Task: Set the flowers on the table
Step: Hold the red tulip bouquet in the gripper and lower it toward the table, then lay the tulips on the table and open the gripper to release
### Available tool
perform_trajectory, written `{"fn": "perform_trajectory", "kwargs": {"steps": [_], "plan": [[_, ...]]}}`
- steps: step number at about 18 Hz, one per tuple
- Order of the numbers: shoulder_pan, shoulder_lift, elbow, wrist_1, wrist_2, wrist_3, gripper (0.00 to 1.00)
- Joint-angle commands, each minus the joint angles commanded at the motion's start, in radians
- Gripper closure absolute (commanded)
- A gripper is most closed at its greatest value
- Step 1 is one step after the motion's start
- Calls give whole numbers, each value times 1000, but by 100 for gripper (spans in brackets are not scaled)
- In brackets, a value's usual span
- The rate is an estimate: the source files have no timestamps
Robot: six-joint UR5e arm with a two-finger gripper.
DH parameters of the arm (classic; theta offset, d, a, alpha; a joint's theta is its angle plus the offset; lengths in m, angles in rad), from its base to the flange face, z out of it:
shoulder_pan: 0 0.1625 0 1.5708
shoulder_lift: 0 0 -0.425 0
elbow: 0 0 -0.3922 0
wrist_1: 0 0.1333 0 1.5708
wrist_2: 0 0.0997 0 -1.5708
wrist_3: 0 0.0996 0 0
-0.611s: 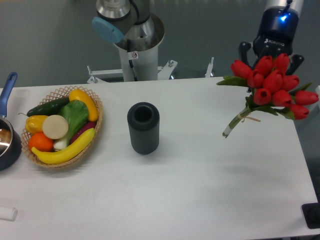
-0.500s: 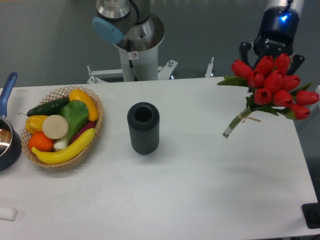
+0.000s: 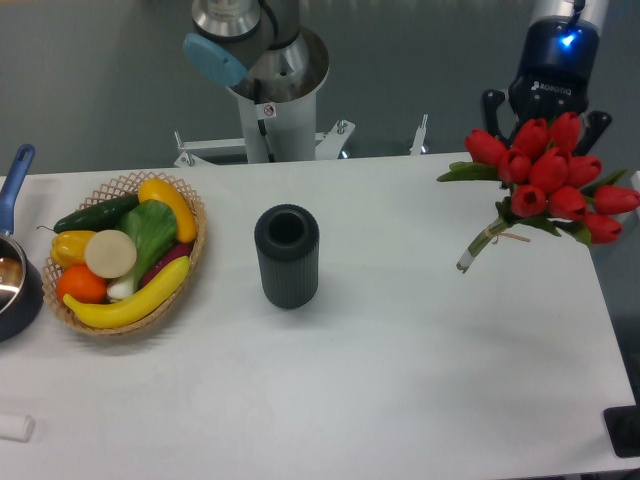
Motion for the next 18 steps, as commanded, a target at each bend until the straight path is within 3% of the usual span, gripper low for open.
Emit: {"fn": "perform_trajectory", "kwargs": {"steps": [5,10,14,18], "plan": [[-34,12,5,-2,161,-11,56],[-46,12,3,-2,221,-5,56],[-97,-15,6,6,361,3,56],[-109,-44,8,5,422,12,56]]}}
